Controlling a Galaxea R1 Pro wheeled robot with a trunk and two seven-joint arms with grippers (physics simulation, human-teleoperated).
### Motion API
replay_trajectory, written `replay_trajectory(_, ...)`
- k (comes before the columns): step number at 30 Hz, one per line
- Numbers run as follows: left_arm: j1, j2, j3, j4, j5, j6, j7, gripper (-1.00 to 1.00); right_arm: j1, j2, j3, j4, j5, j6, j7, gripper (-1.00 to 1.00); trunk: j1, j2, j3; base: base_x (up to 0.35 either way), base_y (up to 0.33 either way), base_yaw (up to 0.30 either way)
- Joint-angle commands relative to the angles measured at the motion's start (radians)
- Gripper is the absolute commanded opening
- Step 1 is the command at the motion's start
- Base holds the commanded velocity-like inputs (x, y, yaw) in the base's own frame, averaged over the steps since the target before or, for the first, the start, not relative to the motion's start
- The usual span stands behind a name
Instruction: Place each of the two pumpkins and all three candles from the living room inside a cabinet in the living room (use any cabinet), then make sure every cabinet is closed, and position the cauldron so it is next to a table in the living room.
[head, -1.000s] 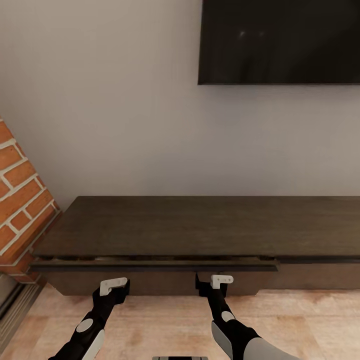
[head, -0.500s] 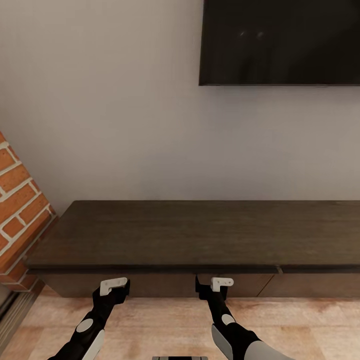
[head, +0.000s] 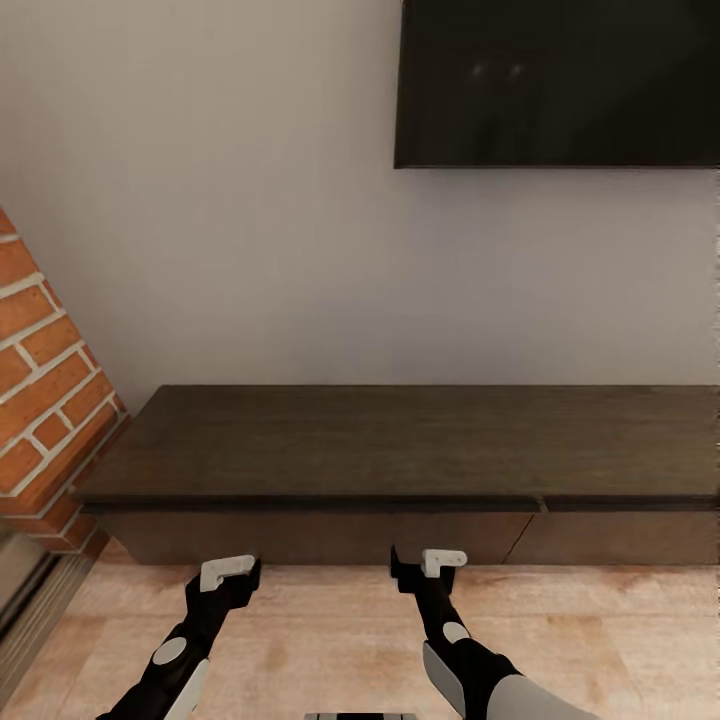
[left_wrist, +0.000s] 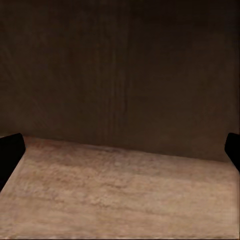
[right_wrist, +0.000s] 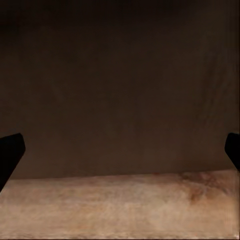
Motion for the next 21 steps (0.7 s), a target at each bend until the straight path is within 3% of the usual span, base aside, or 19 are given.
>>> replay_trajectory(1,0.000,0.000,0.000,0.000,0.000,0.000,0.000,1.00,0.000,0.000,0.000,0.000,0.000,0.000,0.000,1.00,0.000,0.000,0.000,-0.288,0.000,0.000)
replay_trajectory(13,0.000,0.000,0.001,-0.002,0.001,0.019,-0.001,1.00,0.000,0.000,-0.003,-0.002,-0.009,0.022,-0.001,1.00,0.000,0.000,0.000,-0.272,0.000,0.000)
replay_trajectory(17,-0.001,0.002,0.002,-0.022,0.006,0.101,-0.001,1.00,0.000,-0.001,-0.012,-0.010,-0.018,0.151,-0.003,1.00,0.000,0.000,0.000,-0.258,0.000,0.000)
replay_trajectory(20,-0.001,0.003,0.004,-0.046,0.007,0.199,-0.002,1.00,0.000,0.001,-0.024,-0.018,-0.026,0.277,-0.007,1.00,0.000,0.000,0.000,-0.202,0.000,0.000)
replay_trajectory(21,-0.001,0.006,0.011,-0.073,0.008,0.291,-0.003,1.00,0.000,0.003,-0.046,-0.035,-0.043,0.364,-0.010,1.00,0.000,0.000,0.000,-0.118,0.000,0.000)
